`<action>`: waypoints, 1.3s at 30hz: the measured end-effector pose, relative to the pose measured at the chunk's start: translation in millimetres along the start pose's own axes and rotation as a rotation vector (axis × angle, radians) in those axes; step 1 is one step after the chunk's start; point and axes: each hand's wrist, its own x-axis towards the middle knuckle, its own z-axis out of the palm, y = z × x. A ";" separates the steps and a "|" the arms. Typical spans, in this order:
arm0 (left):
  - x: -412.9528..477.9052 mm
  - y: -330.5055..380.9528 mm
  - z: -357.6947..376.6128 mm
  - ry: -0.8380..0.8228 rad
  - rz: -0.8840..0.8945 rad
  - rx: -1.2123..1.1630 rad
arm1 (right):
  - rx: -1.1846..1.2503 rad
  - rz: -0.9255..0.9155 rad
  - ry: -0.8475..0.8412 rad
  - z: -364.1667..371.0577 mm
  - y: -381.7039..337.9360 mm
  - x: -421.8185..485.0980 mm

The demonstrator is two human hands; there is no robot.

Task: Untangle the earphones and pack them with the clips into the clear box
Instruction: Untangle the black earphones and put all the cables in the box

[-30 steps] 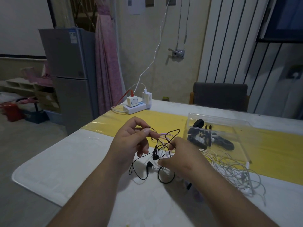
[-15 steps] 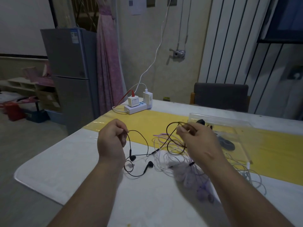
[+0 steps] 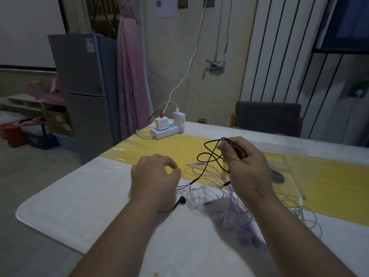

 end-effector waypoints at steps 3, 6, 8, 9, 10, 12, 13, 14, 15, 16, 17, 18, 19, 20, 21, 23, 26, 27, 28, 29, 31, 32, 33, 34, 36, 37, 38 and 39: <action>-3.9 2.6 6.8 -0.182 0.117 0.098 | 0.013 0.038 -0.012 0.9 3.5 1.4; -4.8 2.4 9.3 -0.217 0.135 0.241 | 0.034 0.037 -0.017 0.5 4.4 2.0; -4.6 1.9 8.9 -0.233 0.117 0.268 | 0.041 0.025 -0.023 0.5 4.3 1.7; -4.6 1.7 8.9 -0.244 0.121 0.286 | 0.043 0.023 -0.028 0.4 4.4 1.5; -4.7 1.2 9.2 -0.256 0.132 0.314 | 0.042 0.022 -0.035 0.8 4.9 1.6; -3.8 -0.2 11.1 -0.271 0.162 0.381 | 0.038 0.028 -0.046 1.2 5.9 1.8; -3.8 -1.1 11.6 -0.276 0.169 0.418 | 0.040 0.034 -0.053 1.4 6.1 1.8; -3.8 -1.5 12.5 -0.272 0.175 0.453 | 0.042 0.039 -0.060 1.4 6.3 1.6; -3.7 -1.5 13.8 -0.261 0.186 0.491 | 0.044 0.042 -0.064 1.1 6.4 1.4; -3.2 -1.1 15.0 -0.239 0.198 0.537 | 0.042 0.043 -0.067 0.7 6.4 1.3; -2.4 -0.6 15.4 -0.213 0.196 0.576 | 0.038 0.045 -0.069 0.1 6.9 0.9; 0.1 -0.1 14.9 -0.192 0.174 0.597 | 0.034 0.047 -0.069 0.0 7.3 1.0; 3.7 0.5 13.8 -0.172 0.143 0.603 | 0.027 0.055 -0.063 -0.1 8.3 1.2; 7.4 1.3 11.1 -0.145 0.111 0.605 | 0.017 0.066 -0.053 0.1 9.1 1.7; 10.8 3.0 7.8 -0.112 0.087 0.609 | 0.006 0.075 -0.039 0.0 9.7 2.4; 15.3 6.4 2.1 -0.034 0.079 0.633 | -0.013 0.082 -0.018 -0.6 10.6 3.7; 21.4 10.9 -1.1 0.052 0.064 0.510 | -0.002 0.095 0.008 -2.6 9.9 5.3; 23.0 12.4 -1.9 0.070 0.035 0.322 | 0.017 0.114 0.018 -3.0 8.8 5.6; 25.2 15.2 -1.9 0.047 -0.018 0.059 | 0.047 0.141 0.031 -4.4 7.6 6.6; 27.3 17.9 -2.2 -0.010 -0.092 -0.243 | 0.092 0.175 0.038 -6.0 6.1 7.2; 31.7 24.8 -6.5 -0.117 -0.261 -0.751 | 0.202 0.243 0.035 -8.9 3.5 8.6; 33.3 27.6 -9.1 -0.172 -0.325 -0.907 | 0.238 0.268 0.031 -10.1 2.2 9.0; 36.3 30.2 -11.4 -0.207 -0.351 -0.984 | 0.254 0.288 0.031 -11.3 0.4 9.4; 39.9 31.5 -13.5 -0.224 -0.349 -1.000 | 0.265 0.307 0.033 -11.9 -1.5 9.7; 47.1 32.1 -17.3 -0.227 -0.293 -0.969 | 0.307 0.354 0.035 -12.3 -4.8 10.3; 49.3 32.7 -18.7 -0.227 -0.256 -0.957 | 0.335 0.375 0.029 -12.6 -6.0 10.8; 49.8 33.0 -19.9 -0.231 -0.219 -0.946 | 0.364 0.389 0.018 -13.6 -6.7 11.0; 48.2 33.9 -20.6 -0.239 -0.177 -0.933 | 0.387 0.395 0.005 -14.4 -6.9 11.1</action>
